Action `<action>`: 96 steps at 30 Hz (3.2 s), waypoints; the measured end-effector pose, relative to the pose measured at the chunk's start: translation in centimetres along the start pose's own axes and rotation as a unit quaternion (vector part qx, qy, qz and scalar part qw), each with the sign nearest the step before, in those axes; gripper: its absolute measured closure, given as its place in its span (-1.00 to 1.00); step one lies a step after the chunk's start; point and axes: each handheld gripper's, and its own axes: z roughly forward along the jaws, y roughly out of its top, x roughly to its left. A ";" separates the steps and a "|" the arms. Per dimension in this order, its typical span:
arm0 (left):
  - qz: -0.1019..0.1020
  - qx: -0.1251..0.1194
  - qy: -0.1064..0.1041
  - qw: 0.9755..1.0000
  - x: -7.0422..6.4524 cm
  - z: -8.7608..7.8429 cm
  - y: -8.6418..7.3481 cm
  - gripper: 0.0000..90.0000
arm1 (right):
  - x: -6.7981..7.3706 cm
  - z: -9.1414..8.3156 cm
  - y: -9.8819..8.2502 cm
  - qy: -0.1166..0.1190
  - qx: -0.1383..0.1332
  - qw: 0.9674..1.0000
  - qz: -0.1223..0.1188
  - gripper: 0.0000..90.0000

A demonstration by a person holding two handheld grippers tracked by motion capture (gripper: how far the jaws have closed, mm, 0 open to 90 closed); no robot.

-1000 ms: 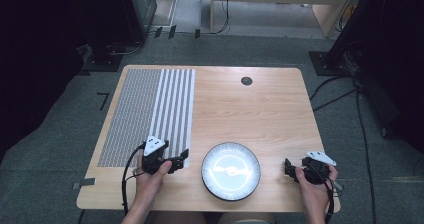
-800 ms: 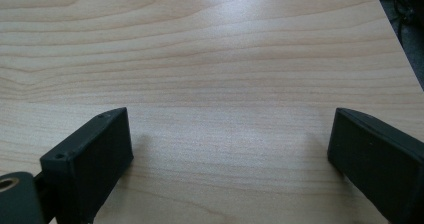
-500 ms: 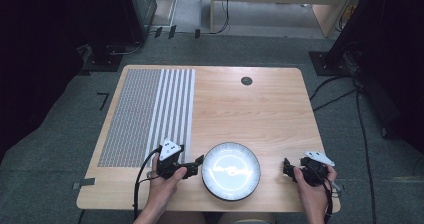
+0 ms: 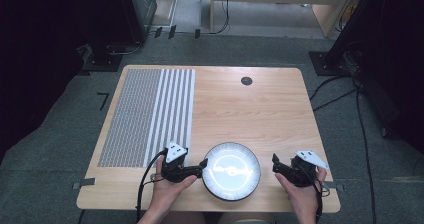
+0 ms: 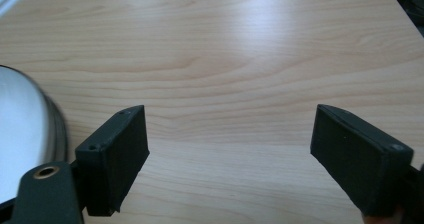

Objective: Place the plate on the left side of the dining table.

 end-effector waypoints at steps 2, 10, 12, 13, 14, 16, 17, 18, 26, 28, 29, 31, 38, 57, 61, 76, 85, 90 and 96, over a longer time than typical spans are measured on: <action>-0.002 0.000 0.001 1.000 -0.1 0.1 -0.1 -0.52 | 0.8 -0.3 0.1 0.011 -0.003 1.000 -0.003 -0.61; 0.008 0.005 0.005 1.000 -0.8 0.2 -0.3 -0.34 | 3.3 -1.0 0.0 0.045 -0.006 0.999 -0.016 -0.33; 0.011 0.007 0.003 1.000 -1.1 0.3 -0.4 -0.29 | 3.7 -1.1 -0.1 0.055 -0.009 0.998 -0.018 -0.13; 0.013 0.007 0.004 1.000 -1.2 0.3 -0.4 -0.25 | 3.8 -1.1 -0.2 0.061 -0.011 0.998 -0.019 -0.04; 0.015 0.008 0.004 1.000 -1.3 0.3 -0.5 -0.19 | 3.9 -1.2 -0.2 0.068 -0.012 0.997 -0.020 0.07; 0.019 0.008 0.004 1.000 -1.5 0.4 -0.6 -0.08 | 4.2 -1.2 -0.4 0.078 -0.011 0.996 -0.032 0.19; 0.020 0.009 0.006 1.000 -1.6 0.4 -0.6 -0.03 | 4.3 -1.1 -0.5 0.079 -0.009 0.996 -0.036 0.22; 0.018 0.011 0.005 1.000 -1.6 0.4 -0.7 0.03 | 4.4 -1.1 -0.6 0.079 -0.008 0.996 -0.041 0.25; 0.012 0.029 -0.014 0.999 -1.6 0.7 -0.9 0.38 | 4.2 -0.9 -1.1 0.117 0.011 0.993 0.009 0.49; 0.014 0.031 -0.017 0.999 -1.6 0.8 -1.0 0.40 | 4.2 -1.0 -1.2 0.118 0.011 0.993 0.009 0.56; 0.014 0.031 -0.015 0.999 -1.6 0.8 -1.0 0.41 | 4.3 -1.0 -1.1 0.121 0.013 0.992 0.010 0.60; 0.014 0.030 -0.011 0.999 -1.6 0.8 -1.1 0.42 | 4.4 -1.0 -1.2 0.122 0.019 0.992 0.009 0.69; 0.015 0.030 -0.013 0.999 -1.8 0.9 -1.4 0.64 | 4.7 -0.9 -1.3 0.129 0.048 0.990 0.027 0.87; 0.015 0.035 -0.010 0.999 -2.0 1.1 -1.6 0.58 | 4.4 -1.0 -1.4 0.134 0.044 0.984 0.107 0.99; 0.012 0.034 -0.011 0.999 -2.0 1.2 -1.6 0.55 | 4.3 -1.1 -1.4 0.140 0.039 0.982 0.120 0.99; -0.011 0.040 -0.029 0.999 -1.6 1.2 -1.5 0.49 | 3.3 -0.5 -1.9 0.193 0.061 0.958 0.202 1.00; -0.025 0.037 -0.029 0.999 -1.0 0.5 -0.9 0.50 | 3.8 -0.4 -2.0 0.200 0.062 0.959 0.190 1.00; -0.033 0.028 -0.028 0.999 -0.4 -0.1 -0.6 0.54 | 5.0 -0.2 -2.3 0.200 0.059 0.963 0.169 0.99; -0.015 0.030 -0.017 0.999 -0.6 0.0 -0.8 0.58 | 5.4 -0.1 -2.3 0.190 0.057 0.969 0.150 0.97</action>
